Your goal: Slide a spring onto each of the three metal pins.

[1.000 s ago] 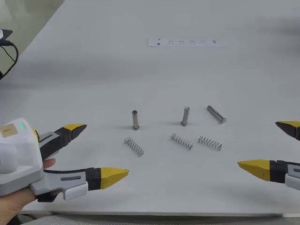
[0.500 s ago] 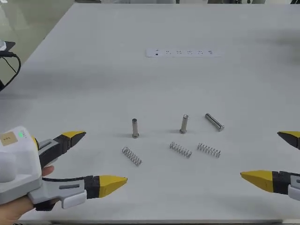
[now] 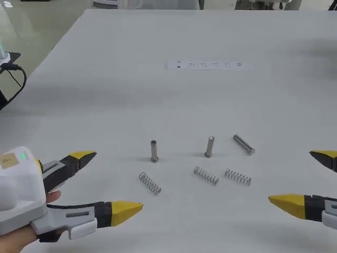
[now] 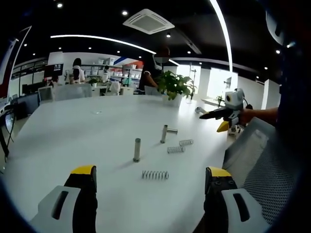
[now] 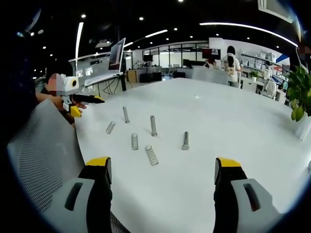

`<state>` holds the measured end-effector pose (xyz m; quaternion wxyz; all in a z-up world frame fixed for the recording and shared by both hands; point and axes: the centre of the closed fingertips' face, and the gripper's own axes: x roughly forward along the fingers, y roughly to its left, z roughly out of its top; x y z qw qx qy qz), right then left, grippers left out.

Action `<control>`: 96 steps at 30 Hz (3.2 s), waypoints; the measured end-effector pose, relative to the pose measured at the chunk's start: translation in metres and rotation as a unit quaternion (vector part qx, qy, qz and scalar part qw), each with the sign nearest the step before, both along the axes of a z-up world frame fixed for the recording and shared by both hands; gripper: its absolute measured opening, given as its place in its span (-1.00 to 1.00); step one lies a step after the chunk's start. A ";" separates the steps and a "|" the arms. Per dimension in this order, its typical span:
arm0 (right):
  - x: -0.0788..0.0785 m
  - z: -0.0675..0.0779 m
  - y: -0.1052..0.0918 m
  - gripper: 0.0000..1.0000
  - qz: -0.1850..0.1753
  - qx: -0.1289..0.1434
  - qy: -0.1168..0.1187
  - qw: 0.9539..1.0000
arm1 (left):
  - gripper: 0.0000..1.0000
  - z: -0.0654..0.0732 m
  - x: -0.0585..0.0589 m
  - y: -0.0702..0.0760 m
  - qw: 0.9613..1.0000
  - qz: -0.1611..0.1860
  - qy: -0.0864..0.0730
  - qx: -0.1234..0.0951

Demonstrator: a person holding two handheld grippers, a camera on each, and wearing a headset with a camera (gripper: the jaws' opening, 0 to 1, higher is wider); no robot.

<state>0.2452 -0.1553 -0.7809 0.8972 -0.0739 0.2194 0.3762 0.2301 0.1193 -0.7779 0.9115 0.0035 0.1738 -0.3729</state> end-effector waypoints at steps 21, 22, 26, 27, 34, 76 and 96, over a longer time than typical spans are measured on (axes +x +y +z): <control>0.001 -0.008 -0.006 0.73 -0.003 0.001 0.007 1.000 | 0.76 0.001 0.005 -0.005 1.000 0.002 -0.003 0.001; 0.001 -0.008 -0.006 0.73 -0.004 0.000 0.007 1.000 | 0.76 0.001 0.005 -0.005 1.000 0.001 -0.004 0.002; 0.001 -0.005 -0.010 0.72 -0.010 0.000 0.004 1.000 | 0.76 0.007 0.004 -0.004 1.000 0.004 -0.009 -0.001; 0.002 -0.004 -0.011 0.71 -0.012 0.000 0.003 1.000 | 0.75 0.010 0.004 -0.004 1.000 0.004 -0.011 -0.001; 0.015 0.012 -0.009 0.69 -0.008 -0.003 -0.013 1.000 | 0.74 0.033 0.003 -0.004 0.999 0.006 -0.038 -0.003; 0.135 -0.018 0.042 -0.13 0.017 -0.164 0.055 0.985 | 0.73 0.063 -0.019 -0.017 0.997 -0.008 -0.071 -0.002; 0.135 -0.050 0.048 -0.58 0.011 -0.218 0.107 0.970 | 0.69 0.064 -0.021 -0.018 0.997 -0.009 -0.073 -0.007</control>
